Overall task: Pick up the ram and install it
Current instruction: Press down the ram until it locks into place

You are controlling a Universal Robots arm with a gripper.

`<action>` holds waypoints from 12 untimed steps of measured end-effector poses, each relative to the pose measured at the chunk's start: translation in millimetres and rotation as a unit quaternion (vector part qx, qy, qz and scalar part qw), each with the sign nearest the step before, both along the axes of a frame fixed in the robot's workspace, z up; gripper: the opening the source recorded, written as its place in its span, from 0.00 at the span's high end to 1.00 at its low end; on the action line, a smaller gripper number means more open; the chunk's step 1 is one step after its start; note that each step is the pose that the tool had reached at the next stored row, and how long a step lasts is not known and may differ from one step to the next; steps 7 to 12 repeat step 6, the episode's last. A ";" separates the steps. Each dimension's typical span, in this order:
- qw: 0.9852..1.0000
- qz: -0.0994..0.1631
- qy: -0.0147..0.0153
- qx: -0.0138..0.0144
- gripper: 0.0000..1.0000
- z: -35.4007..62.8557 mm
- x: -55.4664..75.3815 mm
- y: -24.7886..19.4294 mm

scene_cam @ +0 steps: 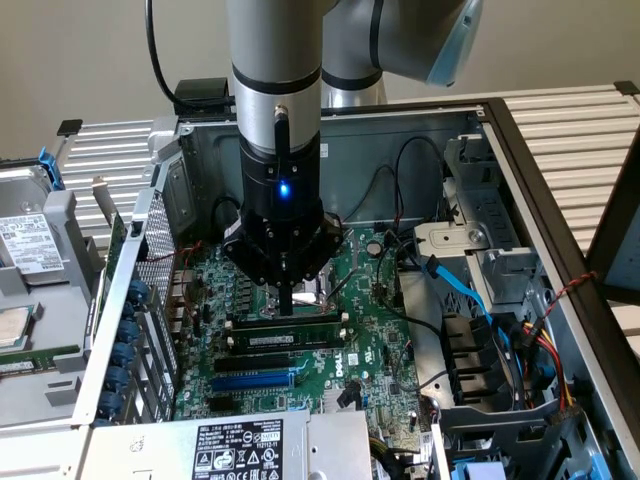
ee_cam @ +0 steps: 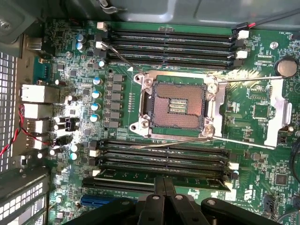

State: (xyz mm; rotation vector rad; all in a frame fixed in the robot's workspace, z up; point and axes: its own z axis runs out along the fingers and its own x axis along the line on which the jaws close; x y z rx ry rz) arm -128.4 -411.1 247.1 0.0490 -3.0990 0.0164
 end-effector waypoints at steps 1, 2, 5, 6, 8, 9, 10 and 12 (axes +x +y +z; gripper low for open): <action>1.000 0.000 0.000 0.000 0.90 0.0 0.0 0.0; 1.000 0.000 0.000 0.000 0.90 0.0 0.0 0.0; 1.000 0.000 0.000 0.000 0.90 0.0 0.0 0.0; 1.000 0.000 0.000 0.000 0.90 0.0 0.0 0.0; 1.000 0.000 0.000 0.000 0.90 0.0 0.0 0.0; 1.000 0.000 0.000 0.000 0.90 0.0 0.0 0.0; 1.000 0.000 0.000 0.000 0.90 0.0 0.0 0.0; 1.000 0.000 0.000 0.000 0.90 0.0 0.0 0.0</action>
